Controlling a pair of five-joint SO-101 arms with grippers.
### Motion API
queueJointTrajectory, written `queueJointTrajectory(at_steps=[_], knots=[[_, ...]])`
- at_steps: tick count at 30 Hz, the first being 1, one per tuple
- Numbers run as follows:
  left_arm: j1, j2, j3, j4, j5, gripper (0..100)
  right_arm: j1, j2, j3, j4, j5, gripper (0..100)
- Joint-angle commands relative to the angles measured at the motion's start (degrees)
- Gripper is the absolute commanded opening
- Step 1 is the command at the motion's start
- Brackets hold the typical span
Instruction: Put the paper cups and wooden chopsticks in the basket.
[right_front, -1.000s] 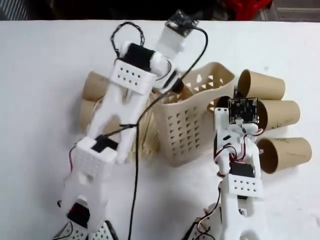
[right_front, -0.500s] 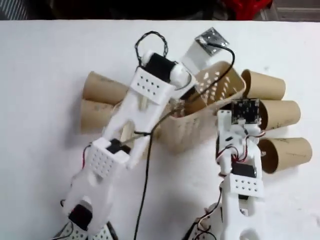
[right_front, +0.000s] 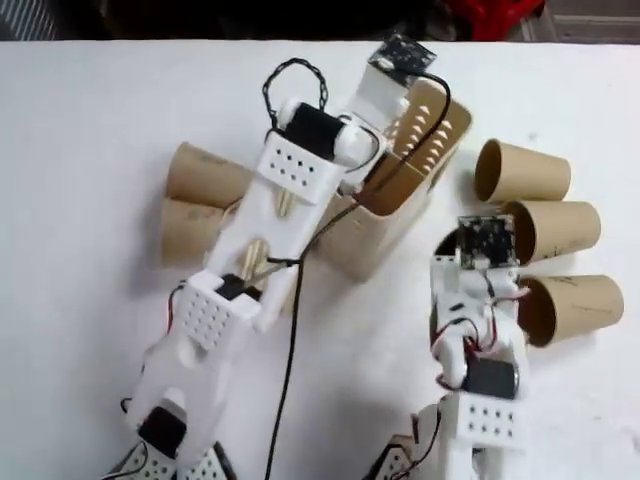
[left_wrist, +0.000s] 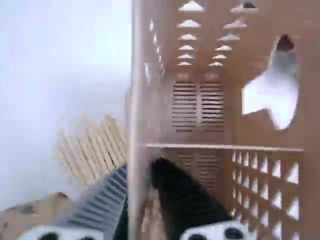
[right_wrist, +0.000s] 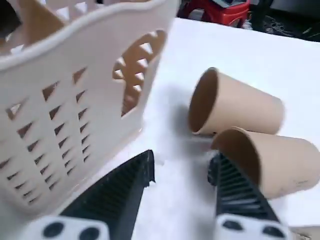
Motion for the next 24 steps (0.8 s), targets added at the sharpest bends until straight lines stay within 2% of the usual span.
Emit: queueJointTrajectory(at_steps=[1,6,9,15,21,24], knots=[[0.84,-0.75,2.55,-0.7,5.54,2,2.15,-12.35,-0.88,9.98,2.55,13.7],[1.98,-1.01,1.85,-0.09,11.16,2,2.15,-20.88,-0.97,22.11,14.07,5.8],[3.03,-0.84,2.55,1.05,15.82,2,2.24,-21.14,-0.97,27.3,17.93,5.0],[5.93,-1.36,3.25,5.54,21.89,3,2.24,-21.23,-0.97,32.57,18.46,5.3],[5.32,-5.32,3.16,5.71,21.1,17,2.24,-21.14,-0.97,34.59,18.46,5.3],[5.05,-10.24,3.16,5.63,19.43,19,2.24,-21.23,-0.97,35.65,18.46,5.3]])
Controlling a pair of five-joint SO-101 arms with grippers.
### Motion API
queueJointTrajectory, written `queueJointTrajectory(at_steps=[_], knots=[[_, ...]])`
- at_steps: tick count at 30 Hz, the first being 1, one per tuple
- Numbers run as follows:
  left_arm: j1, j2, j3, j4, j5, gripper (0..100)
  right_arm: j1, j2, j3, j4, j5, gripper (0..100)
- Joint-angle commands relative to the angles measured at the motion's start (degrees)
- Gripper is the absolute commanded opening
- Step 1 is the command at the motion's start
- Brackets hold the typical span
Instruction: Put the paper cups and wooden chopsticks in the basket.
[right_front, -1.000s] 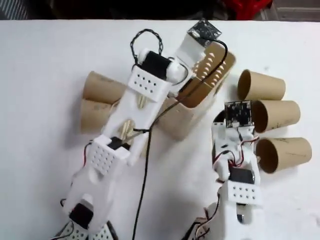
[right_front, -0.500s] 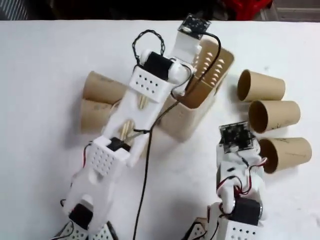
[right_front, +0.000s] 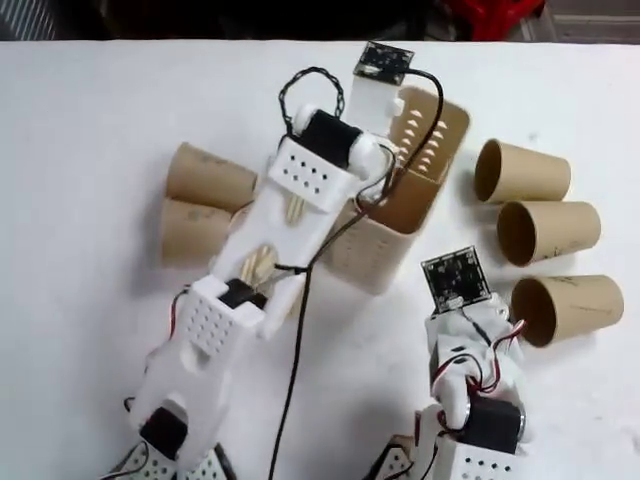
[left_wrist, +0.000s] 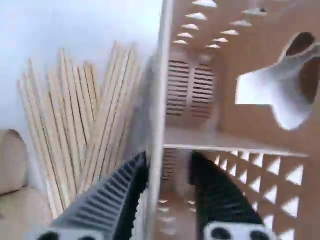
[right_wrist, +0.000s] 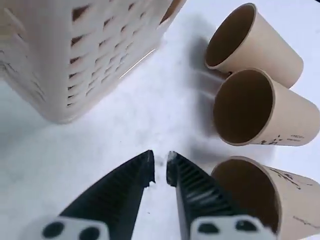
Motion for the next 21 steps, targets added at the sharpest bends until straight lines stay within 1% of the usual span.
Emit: queueJointTrajectory(at_steps=[1,4,7,9,15,18,21], knots=[[1.89,-9.89,-0.18,0.44,-2.37,18,0.57,-0.84,-0.79,0.75,0.7,5.3],[1.71,-16.57,-0.18,0.35,-5.19,17,0.57,-0.92,-0.62,0.75,0.7,5.3],[-0.48,-23.08,-0.18,0.26,-9.05,17,0.57,-0.92,-0.62,0.92,0.7,5.3],[-3.21,-27.21,-0.18,0.26,-11.16,17,0.57,-0.92,-0.53,1.1,0.7,5.1],[-14.73,-40.66,0.88,1.05,-16.97,17,0.66,-0.92,-0.53,3.21,0.7,5.3],[-20.0,-49.89,6.42,1.05,-18.64,17,0.66,-0.92,-0.53,3.47,0.88,5.3],[-23.25,-61.41,21.01,1.05,-23.12,17,1.45,-0.84,-0.97,4.79,5.36,5.5]])
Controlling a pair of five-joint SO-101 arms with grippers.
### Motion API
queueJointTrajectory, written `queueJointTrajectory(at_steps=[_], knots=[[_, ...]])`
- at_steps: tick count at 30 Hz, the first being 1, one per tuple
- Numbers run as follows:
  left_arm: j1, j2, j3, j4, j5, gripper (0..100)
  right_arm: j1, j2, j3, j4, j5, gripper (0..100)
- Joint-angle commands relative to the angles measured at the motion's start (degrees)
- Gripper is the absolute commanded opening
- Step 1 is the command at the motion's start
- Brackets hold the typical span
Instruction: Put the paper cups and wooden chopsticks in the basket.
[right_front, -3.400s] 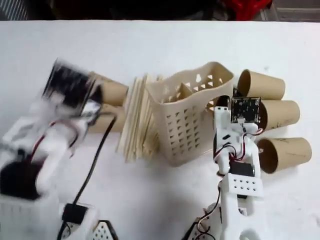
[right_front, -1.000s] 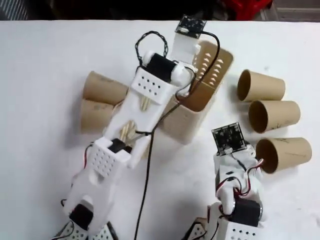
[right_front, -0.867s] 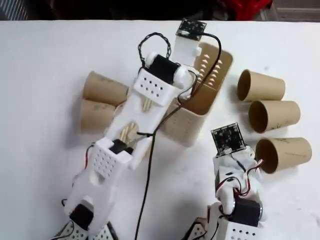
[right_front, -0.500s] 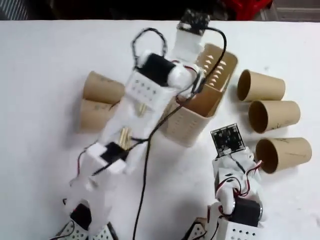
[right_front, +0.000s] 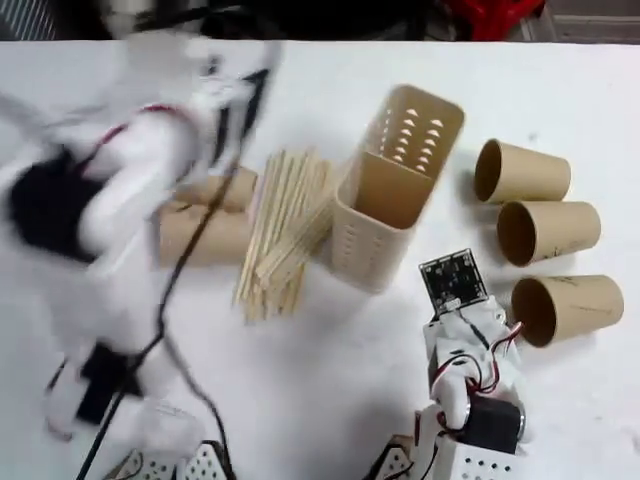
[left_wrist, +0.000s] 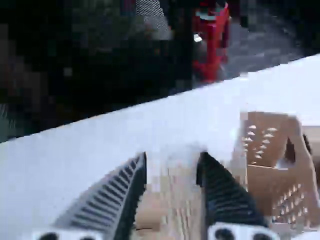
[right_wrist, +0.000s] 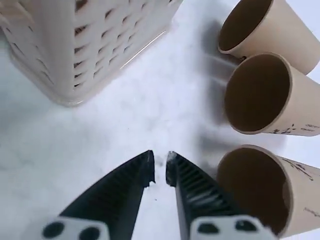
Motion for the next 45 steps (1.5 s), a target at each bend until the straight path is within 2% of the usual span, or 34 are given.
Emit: queueJointTrajectory(at_steps=[1,6,11,14,19,21,24,29,36,40,45], knots=[[-5.41,-19.03,20.66,0.0,-6.77,17,2.68,-0.84,-1.49,1.89,5.19,6.3],[-10.33,-38.02,54.86,-3.34,-15.74,18,15.6,-0.48,-10.11,3.56,12.04,14.9],[-15.69,-54.11,90.46,-18.81,-21.98,18,29.58,-0.4,-15.38,3.21,25.76,16.6],[-19.56,-60.62,106.81,-28.66,-22.59,18,31.78,-0.4,-14.07,2.95,32.09,16.6],[-21.49,-62.81,123.96,-40.26,-22.33,18,32.84,-0.31,-6.86,-8.13,33.41,16.6],[-21.49,-62.46,128.44,-43.87,-22.24,18,33.36,-0.31,-4.92,-10.51,33.49,16.6],[-21.49,-62.29,132.31,-47.12,-22.24,18,33.1,-0.31,-3.78,-8.75,33.49,16.6],[-21.49,-62.29,133.63,-47.3,-22.24,18,28.7,-0.31,-4.13,-1.54,33.23,16.6],[-21.49,-62.29,133.71,-47.21,-22.24,18,28.0,0.75,-3.87,-1.98,29.8,16.8],[-21.49,-62.29,133.71,-47.21,-22.24,18,27.56,8.48,-6.07,-5.23,26.81,23.1],[-21.49,-62.29,133.71,-47.21,-22.24,18,27.65,25.19,-10.81,-13.41,26.37,22.2]])
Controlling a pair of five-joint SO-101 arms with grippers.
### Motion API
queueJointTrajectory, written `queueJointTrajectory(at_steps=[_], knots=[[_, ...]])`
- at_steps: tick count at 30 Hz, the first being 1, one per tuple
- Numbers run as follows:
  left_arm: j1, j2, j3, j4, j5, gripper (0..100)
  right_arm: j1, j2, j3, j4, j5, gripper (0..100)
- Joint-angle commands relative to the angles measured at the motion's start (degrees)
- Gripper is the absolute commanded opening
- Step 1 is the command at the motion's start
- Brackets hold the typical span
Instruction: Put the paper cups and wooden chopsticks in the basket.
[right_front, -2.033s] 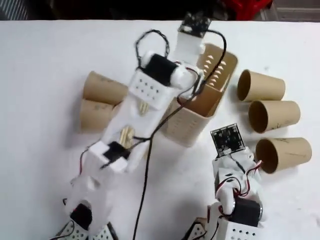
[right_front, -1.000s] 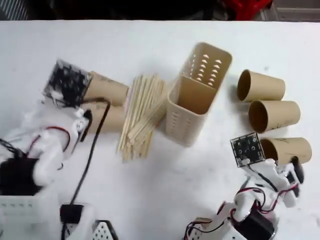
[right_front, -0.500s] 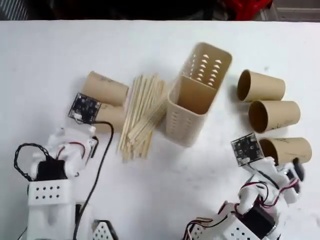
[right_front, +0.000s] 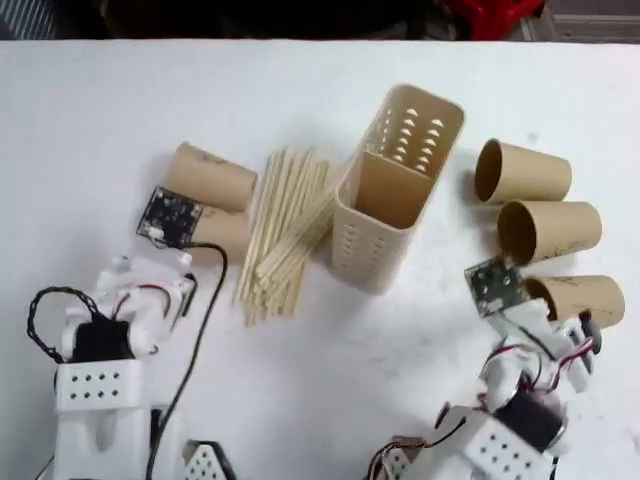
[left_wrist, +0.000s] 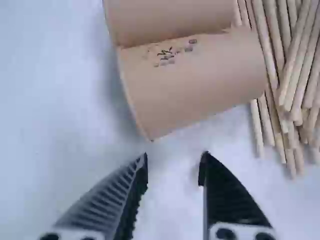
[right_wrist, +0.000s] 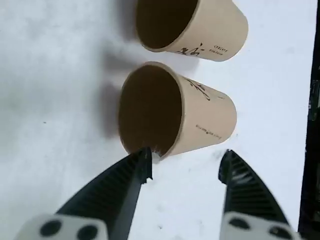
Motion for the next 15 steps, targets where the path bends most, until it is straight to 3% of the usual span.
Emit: queueJointTrajectory(at_steps=[1,4,15], knots=[[-0.48,-0.75,-0.44,-1.05,-0.44,18,-0.48,11.65,-5.71,-6.29,-1.67,22.2],[-0.48,-0.75,-0.44,-1.05,-0.44,18,-0.48,21.23,-8.97,-12.88,-4.57,22.2],[-0.13,-1.01,1.32,-1.49,-0.44,18,-0.13,45.49,-10.64,-30.81,-4.66,17.9]])
